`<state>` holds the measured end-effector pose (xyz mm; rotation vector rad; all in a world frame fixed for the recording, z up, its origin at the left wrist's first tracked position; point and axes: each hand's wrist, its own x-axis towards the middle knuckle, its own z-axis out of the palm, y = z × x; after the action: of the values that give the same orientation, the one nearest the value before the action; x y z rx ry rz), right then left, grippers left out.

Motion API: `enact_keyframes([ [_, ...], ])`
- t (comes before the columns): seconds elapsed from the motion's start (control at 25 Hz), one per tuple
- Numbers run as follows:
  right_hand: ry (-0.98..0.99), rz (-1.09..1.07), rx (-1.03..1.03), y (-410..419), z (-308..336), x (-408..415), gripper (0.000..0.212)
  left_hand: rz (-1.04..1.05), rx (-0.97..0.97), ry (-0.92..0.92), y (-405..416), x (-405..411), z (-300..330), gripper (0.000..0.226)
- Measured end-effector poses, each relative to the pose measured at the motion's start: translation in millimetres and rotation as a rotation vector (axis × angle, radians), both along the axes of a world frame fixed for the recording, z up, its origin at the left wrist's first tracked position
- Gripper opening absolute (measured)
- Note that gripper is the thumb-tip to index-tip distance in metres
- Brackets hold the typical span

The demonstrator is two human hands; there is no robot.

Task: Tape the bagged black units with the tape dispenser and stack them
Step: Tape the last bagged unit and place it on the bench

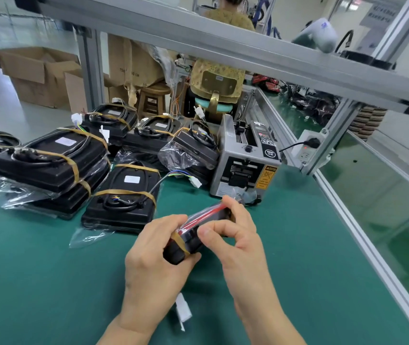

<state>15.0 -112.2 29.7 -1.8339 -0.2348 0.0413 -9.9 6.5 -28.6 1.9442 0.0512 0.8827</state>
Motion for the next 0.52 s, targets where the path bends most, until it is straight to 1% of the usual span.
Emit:
enact_keyframes([
  [0.52,-0.04,-0.114,0.01,13,-12,-4,0.017,0.007,0.028,0.012,1,0,2,0.061],
])
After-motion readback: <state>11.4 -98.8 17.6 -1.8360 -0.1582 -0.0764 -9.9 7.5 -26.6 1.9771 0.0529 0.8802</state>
